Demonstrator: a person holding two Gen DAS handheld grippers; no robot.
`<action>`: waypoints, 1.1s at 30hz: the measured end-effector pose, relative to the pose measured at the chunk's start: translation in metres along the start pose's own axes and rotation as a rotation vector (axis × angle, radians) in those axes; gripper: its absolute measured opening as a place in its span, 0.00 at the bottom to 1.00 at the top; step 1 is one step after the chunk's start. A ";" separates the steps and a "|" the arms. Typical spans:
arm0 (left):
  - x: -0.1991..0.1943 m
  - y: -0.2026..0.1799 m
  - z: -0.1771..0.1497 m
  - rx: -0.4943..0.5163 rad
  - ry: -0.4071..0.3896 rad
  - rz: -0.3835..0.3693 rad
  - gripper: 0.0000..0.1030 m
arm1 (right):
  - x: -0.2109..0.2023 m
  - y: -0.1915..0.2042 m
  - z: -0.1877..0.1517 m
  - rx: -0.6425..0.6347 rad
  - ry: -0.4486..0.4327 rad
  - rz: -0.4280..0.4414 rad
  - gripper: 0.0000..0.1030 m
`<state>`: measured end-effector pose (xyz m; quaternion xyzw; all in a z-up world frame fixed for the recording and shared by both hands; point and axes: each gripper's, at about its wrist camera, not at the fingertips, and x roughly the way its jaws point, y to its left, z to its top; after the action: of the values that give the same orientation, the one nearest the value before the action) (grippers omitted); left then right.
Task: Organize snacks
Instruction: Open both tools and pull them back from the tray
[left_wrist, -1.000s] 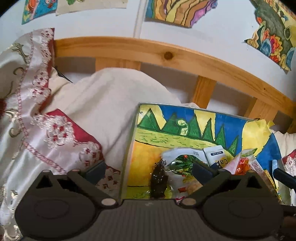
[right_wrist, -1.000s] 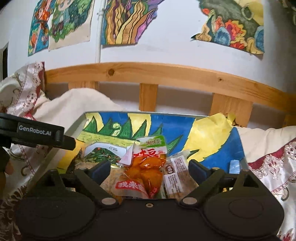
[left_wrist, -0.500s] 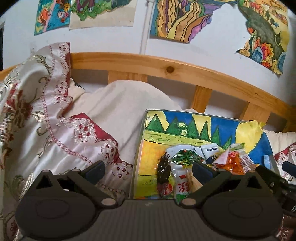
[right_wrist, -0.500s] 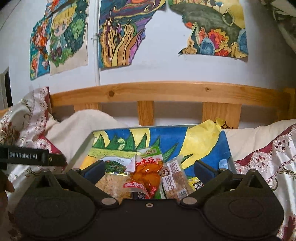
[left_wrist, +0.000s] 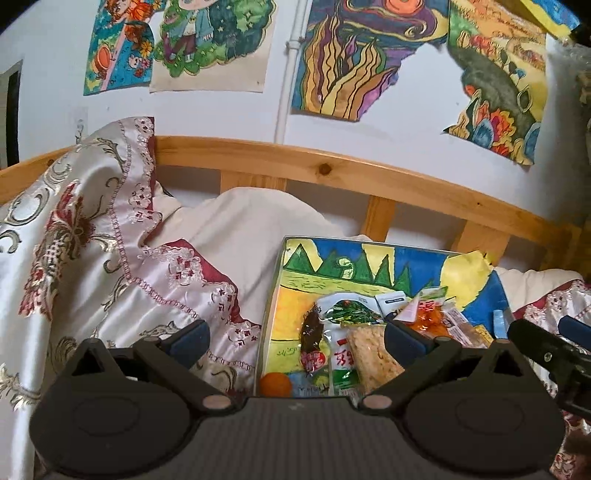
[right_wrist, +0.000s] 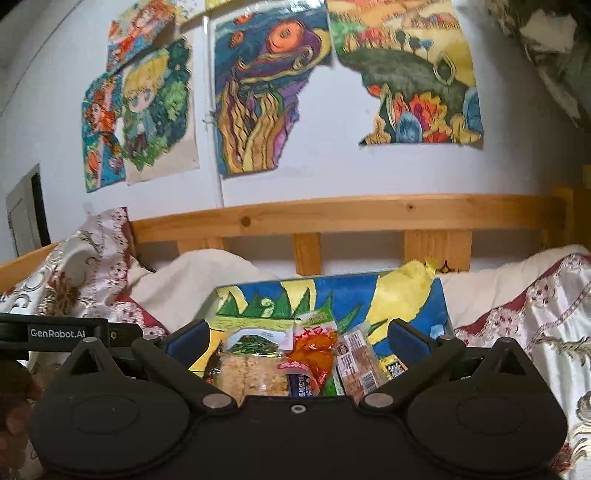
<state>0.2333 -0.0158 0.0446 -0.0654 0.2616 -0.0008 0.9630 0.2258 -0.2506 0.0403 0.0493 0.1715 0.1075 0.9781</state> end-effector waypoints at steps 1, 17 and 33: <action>-0.005 0.001 -0.002 -0.004 -0.004 0.004 0.99 | -0.005 0.001 0.000 -0.004 -0.009 0.002 0.99; -0.070 0.015 -0.017 -0.029 -0.098 0.022 0.99 | -0.064 0.017 0.000 -0.019 -0.057 0.033 0.99; -0.107 0.027 -0.071 0.024 -0.086 0.038 0.99 | -0.105 0.019 -0.031 -0.024 0.021 0.007 0.99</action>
<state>0.1047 0.0056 0.0346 -0.0489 0.2211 0.0171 0.9739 0.1152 -0.2539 0.0473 0.0372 0.1803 0.1134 0.9763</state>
